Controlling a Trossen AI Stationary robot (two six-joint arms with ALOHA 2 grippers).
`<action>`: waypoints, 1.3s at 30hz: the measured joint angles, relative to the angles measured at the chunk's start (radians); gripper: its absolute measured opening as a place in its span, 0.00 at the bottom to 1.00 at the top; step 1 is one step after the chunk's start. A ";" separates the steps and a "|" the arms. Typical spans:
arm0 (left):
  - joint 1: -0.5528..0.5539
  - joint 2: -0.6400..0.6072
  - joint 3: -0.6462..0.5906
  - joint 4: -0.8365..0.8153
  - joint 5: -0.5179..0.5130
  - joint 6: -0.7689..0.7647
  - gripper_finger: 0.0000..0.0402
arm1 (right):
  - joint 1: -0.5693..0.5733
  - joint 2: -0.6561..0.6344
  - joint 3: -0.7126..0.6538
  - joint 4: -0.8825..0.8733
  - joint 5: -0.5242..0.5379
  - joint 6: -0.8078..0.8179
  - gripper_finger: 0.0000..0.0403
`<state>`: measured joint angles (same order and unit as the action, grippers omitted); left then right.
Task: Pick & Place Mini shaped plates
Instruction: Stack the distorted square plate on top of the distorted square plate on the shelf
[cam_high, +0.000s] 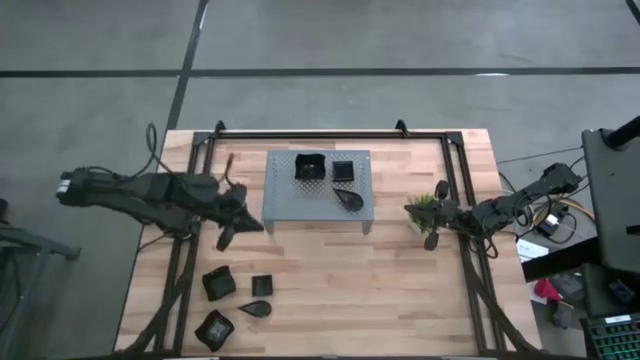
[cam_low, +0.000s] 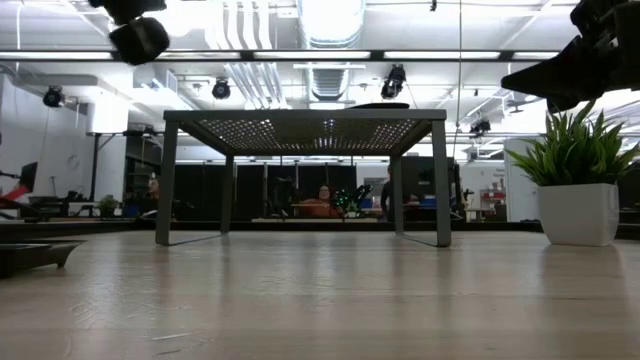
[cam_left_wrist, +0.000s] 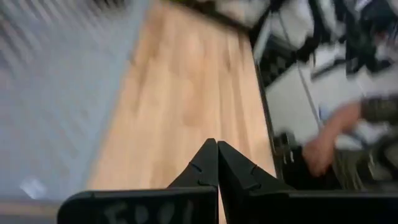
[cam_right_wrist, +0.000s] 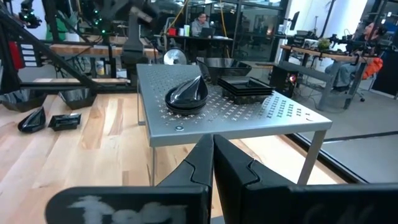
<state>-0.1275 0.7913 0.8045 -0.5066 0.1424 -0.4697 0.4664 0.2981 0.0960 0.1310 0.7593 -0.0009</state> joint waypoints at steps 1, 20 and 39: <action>-0.026 0.005 -0.003 -0.016 0.000 -0.011 0.00 | 0.000 0.000 0.000 0.000 0.000 0.000 0.02; -0.437 0.217 -0.020 -0.499 -0.133 -0.474 0.00 | 0.000 0.007 0.001 0.000 0.000 0.000 0.02; -0.497 0.358 -0.115 -0.538 -0.025 -0.610 0.29 | 0.000 0.007 0.001 0.000 0.000 0.000 0.02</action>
<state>-0.6243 1.1491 0.6891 -1.0448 0.1176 -1.0800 0.4667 0.3054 0.0971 0.1314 0.7593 -0.0010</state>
